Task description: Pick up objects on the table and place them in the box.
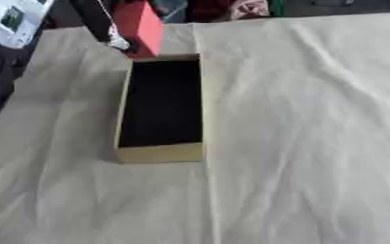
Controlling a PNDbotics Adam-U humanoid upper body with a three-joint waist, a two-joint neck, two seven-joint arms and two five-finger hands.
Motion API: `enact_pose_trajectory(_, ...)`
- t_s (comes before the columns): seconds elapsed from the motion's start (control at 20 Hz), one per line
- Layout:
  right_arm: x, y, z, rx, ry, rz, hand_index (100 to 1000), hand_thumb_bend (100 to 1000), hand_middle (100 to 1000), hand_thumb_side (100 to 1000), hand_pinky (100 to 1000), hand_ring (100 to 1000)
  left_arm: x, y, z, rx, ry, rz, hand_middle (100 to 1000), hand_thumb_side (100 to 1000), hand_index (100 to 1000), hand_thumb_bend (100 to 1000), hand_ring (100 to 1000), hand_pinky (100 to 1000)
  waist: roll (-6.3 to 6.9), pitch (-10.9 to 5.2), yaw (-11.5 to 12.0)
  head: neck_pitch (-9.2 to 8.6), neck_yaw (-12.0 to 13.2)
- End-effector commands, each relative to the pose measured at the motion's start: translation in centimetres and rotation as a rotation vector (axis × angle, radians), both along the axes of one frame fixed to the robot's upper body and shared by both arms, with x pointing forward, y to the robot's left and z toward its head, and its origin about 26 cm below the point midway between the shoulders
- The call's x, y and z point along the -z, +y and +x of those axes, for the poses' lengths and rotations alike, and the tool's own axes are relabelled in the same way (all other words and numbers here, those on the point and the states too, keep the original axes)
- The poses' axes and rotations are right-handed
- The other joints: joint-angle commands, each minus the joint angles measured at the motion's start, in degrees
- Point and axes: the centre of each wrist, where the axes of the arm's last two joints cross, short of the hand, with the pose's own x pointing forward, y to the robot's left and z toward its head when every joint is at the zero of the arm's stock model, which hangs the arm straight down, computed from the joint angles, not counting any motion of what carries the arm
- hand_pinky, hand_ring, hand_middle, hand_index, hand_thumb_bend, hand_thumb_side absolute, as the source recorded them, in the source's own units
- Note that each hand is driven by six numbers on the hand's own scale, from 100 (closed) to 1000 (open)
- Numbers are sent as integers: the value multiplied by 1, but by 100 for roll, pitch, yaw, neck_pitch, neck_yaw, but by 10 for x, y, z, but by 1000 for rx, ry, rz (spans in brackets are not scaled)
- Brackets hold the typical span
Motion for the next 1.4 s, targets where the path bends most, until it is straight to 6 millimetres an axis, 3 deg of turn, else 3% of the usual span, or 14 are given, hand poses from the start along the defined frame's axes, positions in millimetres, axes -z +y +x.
enact_pose_trajectory(0.05,-13,-1,-3,-4,-33,-31,833,100,825,506,872,831,-1,-7,-1,-5,-11,-9,555,100,653,258,551,497,62,-188,-19,-4,-23)
enact_pose_trajectory(0.4,-15,1,-2,-10,-39,-31,833,100,825,505,872,831,22,-22,6,-22,39,-58,565,102,659,229,557,501,56,-148,-31,26,-70)
enact_pose_trajectory(0.65,-17,1,-2,-11,-46,-29,833,100,825,506,872,831,42,-23,15,-70,99,-22,588,100,689,241,580,525,63,-126,-32,55,-102)
enact_pose_trajectory(0.85,-17,0,-2,-6,-50,-26,833,100,825,505,872,831,55,-17,22,-67,192,-3,643,100,763,390,638,589,74,-99,-31,78,-123)
enact_pose_trajectory(1.05,-18,0,-2,-5,-52,-24,833,100,824,506,872,831,63,-12,27,-30,244,19,758,100,853,588,759,723,83,-74,-25,85,-137)
enact_pose_trajectory(1.1,-18,0,-2,-5,-53,-24,833,100,824,503,872,831,64,-11,28,-19,242,29,801,100,879,700,807,780,84,-70,-25,86,-136)
enact_pose_trajectory(1.2,-17,0,-2,-5,-53,-24,833,100,824,507,872,831,64,-10,28,-1,221,52,842,251,922,935,866,850,85,-63,-22,86,-140)
enact_pose_trajectory(1.3,-17,1,-2,-5,-51,-24,833,100,824,508,872,831,59,-10,27,16,184,72,872,334,946,1000,898,893,85,-60,-17,87,-141)
enact_pose_trajectory(1.4,-17,1,-2,-5,-49,-24,833,100,824,507,872,831,54,-10,24,18,130,89,888,348,958,1000,912,909,83,-57,-12,84,-135)
